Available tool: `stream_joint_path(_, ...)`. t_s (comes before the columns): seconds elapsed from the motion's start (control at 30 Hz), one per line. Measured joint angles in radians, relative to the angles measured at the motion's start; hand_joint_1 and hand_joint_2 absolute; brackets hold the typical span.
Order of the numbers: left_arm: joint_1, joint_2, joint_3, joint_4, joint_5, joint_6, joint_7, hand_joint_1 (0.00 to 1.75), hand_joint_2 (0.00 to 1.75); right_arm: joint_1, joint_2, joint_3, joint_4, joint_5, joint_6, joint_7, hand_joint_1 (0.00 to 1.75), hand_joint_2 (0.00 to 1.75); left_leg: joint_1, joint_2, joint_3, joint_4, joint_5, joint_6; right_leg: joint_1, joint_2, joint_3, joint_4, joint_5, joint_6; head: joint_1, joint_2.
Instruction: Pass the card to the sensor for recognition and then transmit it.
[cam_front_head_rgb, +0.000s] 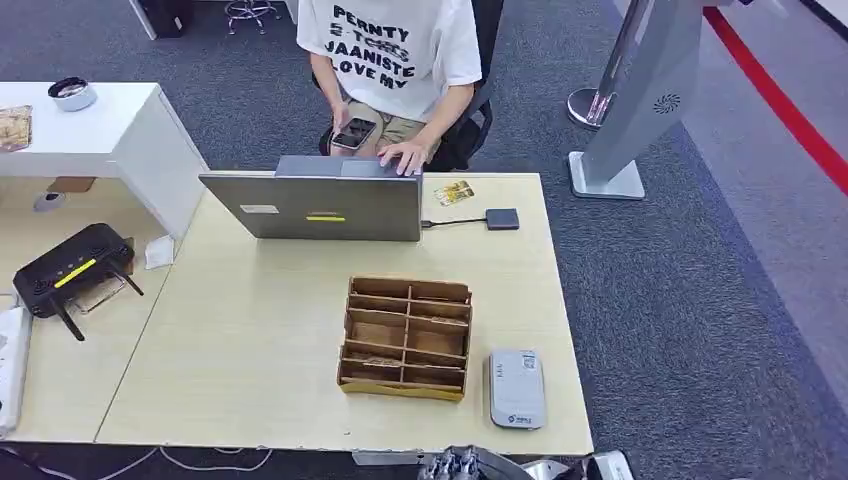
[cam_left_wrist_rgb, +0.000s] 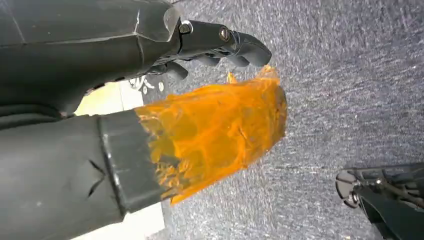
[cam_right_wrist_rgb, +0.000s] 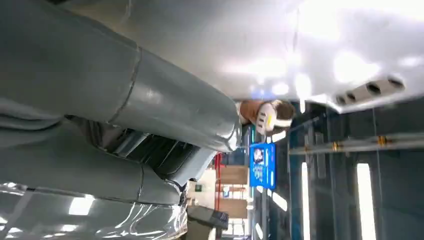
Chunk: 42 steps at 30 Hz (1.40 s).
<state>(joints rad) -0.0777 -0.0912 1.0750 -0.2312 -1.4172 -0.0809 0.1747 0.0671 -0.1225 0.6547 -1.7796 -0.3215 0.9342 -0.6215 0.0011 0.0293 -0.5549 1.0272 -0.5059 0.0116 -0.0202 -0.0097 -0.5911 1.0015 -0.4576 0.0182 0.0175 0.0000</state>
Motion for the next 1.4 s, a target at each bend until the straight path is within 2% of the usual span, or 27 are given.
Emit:
stream_joint_path(0.1,0.0,0.004,-0.004,0.0,-0.004,0.0,0.0,0.0,0.0,-0.02,-0.023,0.027,-0.003,0.071,0.0,-0.054,1.75,0.0,0.0,0.0,0.0,0.0,0.0,0.0,0.0,0.0,0.0,0.0,0.0,0.0,0.0,0.0)
stream_joint_path(0.2,-0.001,0.007,-0.005,0.0,-0.005,0.0,-0.002,0.0,0.0,-0.035,-0.04,0.048,-0.005,0.096,0.003,-0.073,1.75,0.0,0.0,0.0,0.0,0.0,0.0,0.0,0.0,0.0,0.0,0.0,0.0,0.0,0.0,0.0)
stream_joint_path(0.33,-0.001,0.008,-0.011,0.0,-0.007,0.0,-0.006,0.0,0.0,-0.056,-0.06,0.067,-0.009,0.106,0.016,-0.074,1.75,0.0,0.0,0.0,0.0,0.0,0.0,0.0,0.0,0.0,0.0,0.0,0.0,0.0,0.0,0.0)
stream_joint_path(0.63,-0.001,0.009,-0.011,0.0,-0.01,0.0,-0.006,0.0,0.0,-0.074,-0.067,0.069,-0.036,0.129,0.052,-0.074,1.75,0.0,0.0,0.0,0.0,0.0,0.0,0.0,0.0,0.0,0.0,0.0,0.0,0.0,0.0,0.0)
stream_joint_path(0.83,-0.001,0.011,-0.012,0.0,-0.012,0.0,-0.007,0.0,0.0,-0.084,-0.068,0.067,-0.063,0.151,0.052,-0.074,1.75,0.0,0.0,0.0,0.0,0.0,0.0,0.0,0.0,0.0,0.0,0.0,0.0,0.0,0.0,0.0)
stream_joint_path(0.93,-0.001,0.012,-0.012,0.0,-0.011,0.0,-0.008,0.0,0.0,-0.082,-0.069,0.067,-0.063,0.12,0.037,-0.074,1.75,0.0,0.0,0.0,0.0,0.0,0.0,0.0,0.0,0.0,0.0,0.0,0.0,0.0,0.0,0.0)
stream_joint_path(1.2,-0.001,0.011,-0.012,0.0,-0.001,-0.001,-0.008,0.0,0.0,-0.06,-0.069,0.067,-0.041,0.01,-0.037,-0.035,1.75,0.0,0.0,0.0,0.0,0.0,0.0,0.0,0.0,0.0,0.0,0.0,0.0,0.0,0.0,0.0)
stream_joint_path(1.4,-0.001,0.011,-0.012,0.0,0.006,0.0,-0.008,0.0,0.0,-0.047,-0.069,0.066,-0.023,-0.067,-0.079,0.035,1.75,0.0,0.0,0.0,0.0,0.0,0.0,0.0,0.0,0.0,0.0,0.0,0.0,0.0,0.0,0.0)
